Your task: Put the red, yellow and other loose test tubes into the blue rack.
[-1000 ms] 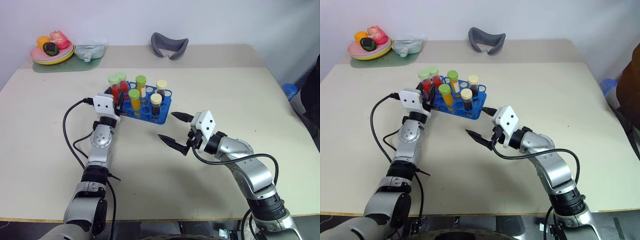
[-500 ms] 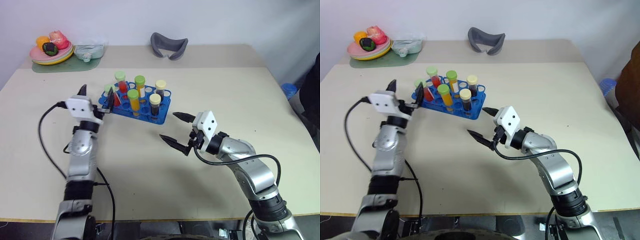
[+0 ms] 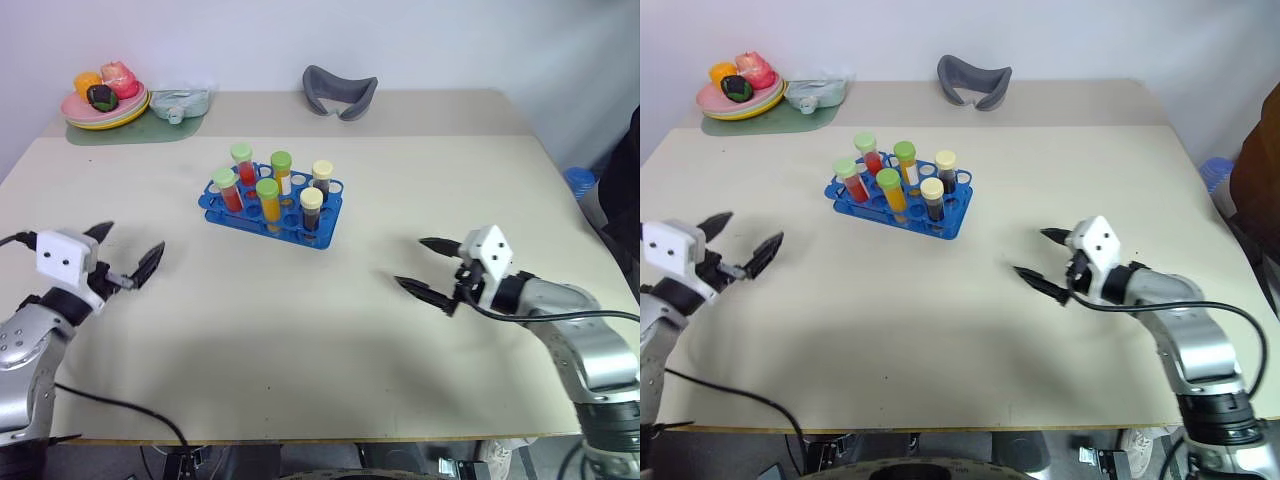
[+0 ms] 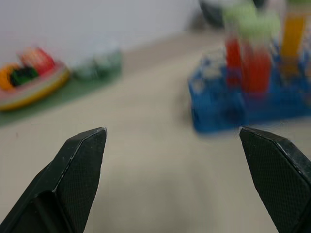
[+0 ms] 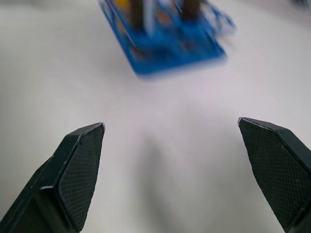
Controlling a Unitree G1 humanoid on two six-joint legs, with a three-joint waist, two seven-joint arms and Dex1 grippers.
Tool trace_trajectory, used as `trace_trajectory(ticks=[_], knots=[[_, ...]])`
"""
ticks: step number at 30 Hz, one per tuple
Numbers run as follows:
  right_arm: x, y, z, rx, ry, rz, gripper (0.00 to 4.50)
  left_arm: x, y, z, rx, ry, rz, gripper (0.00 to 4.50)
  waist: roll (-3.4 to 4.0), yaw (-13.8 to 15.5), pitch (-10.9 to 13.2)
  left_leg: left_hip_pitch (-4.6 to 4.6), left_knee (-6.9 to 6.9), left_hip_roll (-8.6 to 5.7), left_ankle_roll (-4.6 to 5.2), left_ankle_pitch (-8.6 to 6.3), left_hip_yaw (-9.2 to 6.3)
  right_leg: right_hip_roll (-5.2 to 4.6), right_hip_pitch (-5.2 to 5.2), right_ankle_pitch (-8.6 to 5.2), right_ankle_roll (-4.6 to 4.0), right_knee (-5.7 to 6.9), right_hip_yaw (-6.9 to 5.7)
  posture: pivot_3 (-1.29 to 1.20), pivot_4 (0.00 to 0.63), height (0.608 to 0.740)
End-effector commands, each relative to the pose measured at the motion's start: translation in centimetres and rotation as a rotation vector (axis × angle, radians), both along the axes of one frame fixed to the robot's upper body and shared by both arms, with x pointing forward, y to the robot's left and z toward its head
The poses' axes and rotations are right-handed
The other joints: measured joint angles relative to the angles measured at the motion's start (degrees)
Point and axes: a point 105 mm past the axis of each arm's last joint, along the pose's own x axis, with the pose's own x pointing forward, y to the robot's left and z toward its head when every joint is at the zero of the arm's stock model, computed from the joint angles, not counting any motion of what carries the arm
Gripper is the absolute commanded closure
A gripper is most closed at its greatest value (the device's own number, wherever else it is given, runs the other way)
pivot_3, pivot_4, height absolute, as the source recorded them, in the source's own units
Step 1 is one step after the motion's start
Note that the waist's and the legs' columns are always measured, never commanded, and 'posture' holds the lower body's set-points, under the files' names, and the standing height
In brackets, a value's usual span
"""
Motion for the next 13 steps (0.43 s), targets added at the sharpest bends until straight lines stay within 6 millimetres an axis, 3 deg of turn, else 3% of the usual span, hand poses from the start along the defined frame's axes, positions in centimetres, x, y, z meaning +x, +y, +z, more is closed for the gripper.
trace_trajectory(ticks=[1, 5, 13], knots=[[-0.1, -2.1, 1.2, -0.016, -0.043, -0.046, 0.00, -0.9, 0.9, 0.7, 0.055, 0.011, -0.022, 0.05, 0.00, -0.1, 0.0, 0.01, 0.00, 0.01, 0.00, 0.00, 0.00, 0.01, 0.01, 0.00, -0.01, 0.00, 0.00, 0.00, 0.150, 0.740], [-0.1, -2.7, 1.6, -0.027, -0.057, -0.078, 0.00, -0.9, 1.3, 1.0, 0.060, -0.001, -0.011, 0.05, 0.00, -0.1, 0.0, 0.02, 0.00, 0.02, 0.00, 0.00, 0.00, 0.02, 0.01, -0.01, -0.02, 0.00, 0.00, 0.00, 0.150, 0.740], [-0.2, -2.4, 1.3, -0.019, -0.062, -0.094, 0.00, -1.0, 0.1, 0.8, 0.013, -0.028, -0.011, 0.05, -0.01, -0.1, 0.0, 0.01, 0.00, 0.02, 0.01, -0.01, 0.00, 0.01, 0.01, -0.01, -0.02, 0.00, 0.00, 0.00, 0.150, 0.740]])
